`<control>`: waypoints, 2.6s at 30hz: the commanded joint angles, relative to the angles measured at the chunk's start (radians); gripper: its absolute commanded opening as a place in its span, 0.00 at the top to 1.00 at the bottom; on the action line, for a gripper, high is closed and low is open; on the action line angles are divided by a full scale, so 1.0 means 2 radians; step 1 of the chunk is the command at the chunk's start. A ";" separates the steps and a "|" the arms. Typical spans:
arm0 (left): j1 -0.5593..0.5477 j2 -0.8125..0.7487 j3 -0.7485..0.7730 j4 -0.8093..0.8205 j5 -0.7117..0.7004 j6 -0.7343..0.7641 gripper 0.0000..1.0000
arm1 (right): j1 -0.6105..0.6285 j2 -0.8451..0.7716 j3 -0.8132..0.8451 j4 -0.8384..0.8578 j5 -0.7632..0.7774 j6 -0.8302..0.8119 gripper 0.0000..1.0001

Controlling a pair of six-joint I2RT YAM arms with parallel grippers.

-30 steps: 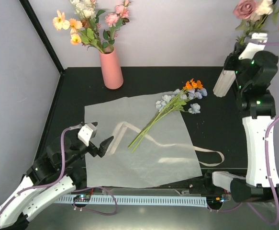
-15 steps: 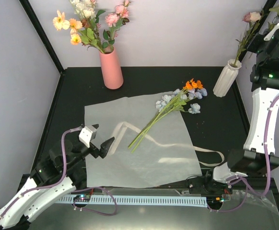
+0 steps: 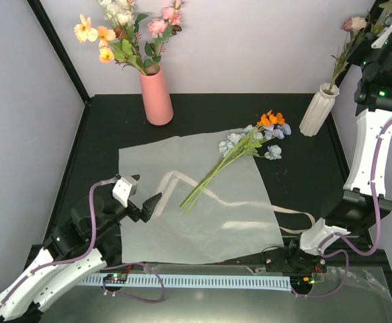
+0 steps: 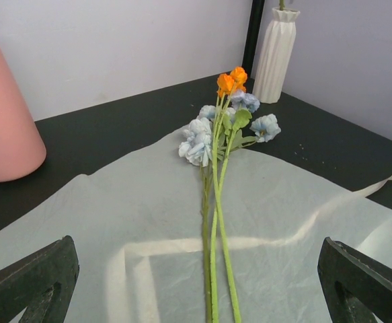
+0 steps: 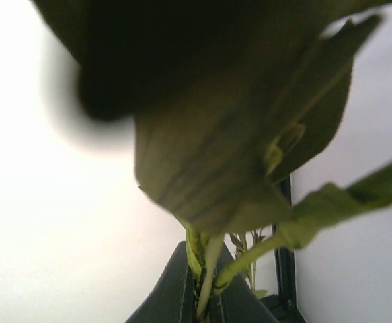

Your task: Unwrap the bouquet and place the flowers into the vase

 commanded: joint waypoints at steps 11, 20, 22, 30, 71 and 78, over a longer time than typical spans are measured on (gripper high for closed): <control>-0.001 0.003 -0.003 0.014 0.002 0.009 0.01 | -0.002 0.014 0.004 0.019 -0.002 0.009 0.99; -0.001 0.002 -0.005 0.014 0.005 0.010 0.01 | -0.002 0.046 -0.018 0.027 -0.002 0.021 0.98; -0.001 0.002 -0.005 0.015 0.007 0.011 0.01 | -0.002 0.050 -0.024 0.029 -0.004 0.016 0.97; -0.001 0.004 -0.006 0.015 0.010 0.013 0.01 | -0.002 0.077 -0.016 0.017 0.031 0.022 0.52; 0.000 0.228 0.061 0.057 0.074 -0.048 0.01 | 0.157 -0.325 -0.396 -0.018 -0.126 0.103 0.00; 0.003 0.308 0.088 0.044 0.086 -0.023 0.01 | 0.245 -0.353 -0.490 0.005 -0.099 0.098 0.00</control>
